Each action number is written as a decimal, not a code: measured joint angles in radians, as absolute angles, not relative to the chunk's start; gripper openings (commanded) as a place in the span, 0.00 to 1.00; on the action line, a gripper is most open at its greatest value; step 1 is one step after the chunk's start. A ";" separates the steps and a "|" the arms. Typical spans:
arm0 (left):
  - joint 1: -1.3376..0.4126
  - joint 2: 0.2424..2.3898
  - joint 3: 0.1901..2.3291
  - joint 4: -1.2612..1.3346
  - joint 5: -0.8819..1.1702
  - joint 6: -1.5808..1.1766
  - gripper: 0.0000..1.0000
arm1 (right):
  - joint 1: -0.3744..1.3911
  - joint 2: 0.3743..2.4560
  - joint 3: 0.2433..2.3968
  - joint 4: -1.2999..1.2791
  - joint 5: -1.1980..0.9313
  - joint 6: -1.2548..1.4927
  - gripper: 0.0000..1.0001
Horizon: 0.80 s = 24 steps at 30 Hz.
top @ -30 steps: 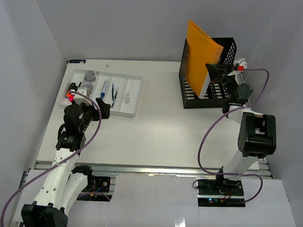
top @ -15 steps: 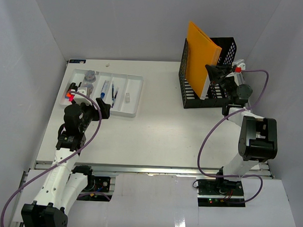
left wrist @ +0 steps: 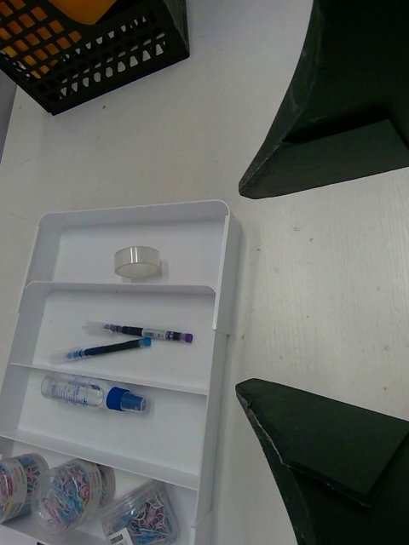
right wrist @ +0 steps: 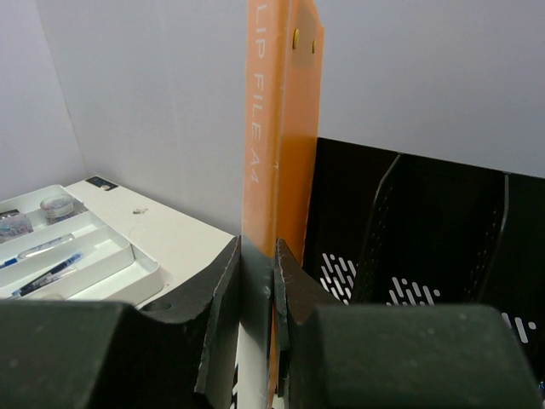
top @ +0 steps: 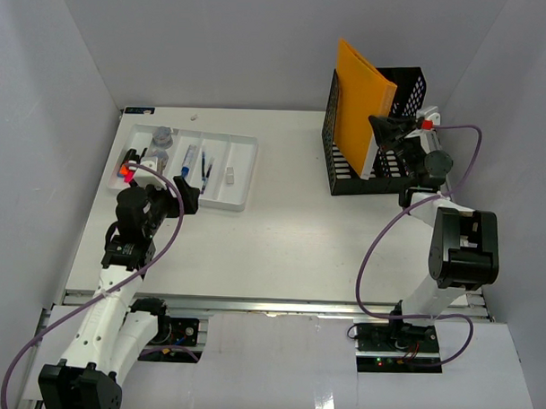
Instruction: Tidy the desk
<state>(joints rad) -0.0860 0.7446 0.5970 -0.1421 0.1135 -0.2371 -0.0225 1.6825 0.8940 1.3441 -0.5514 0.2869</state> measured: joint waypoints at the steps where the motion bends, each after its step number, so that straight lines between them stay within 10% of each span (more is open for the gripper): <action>1: -0.086 0.745 0.597 -0.142 0.113 -0.237 0.98 | -0.020 1.682 0.894 1.345 -0.551 0.286 0.08; 24: -0.086 0.762 0.595 -0.129 0.165 -0.245 0.98 | -0.006 1.717 0.980 1.278 -0.526 0.213 0.09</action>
<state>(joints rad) -0.0860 0.7622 0.5949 -0.1291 0.1649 -0.2448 -0.0059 1.7172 0.9798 1.2782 -0.5258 0.2127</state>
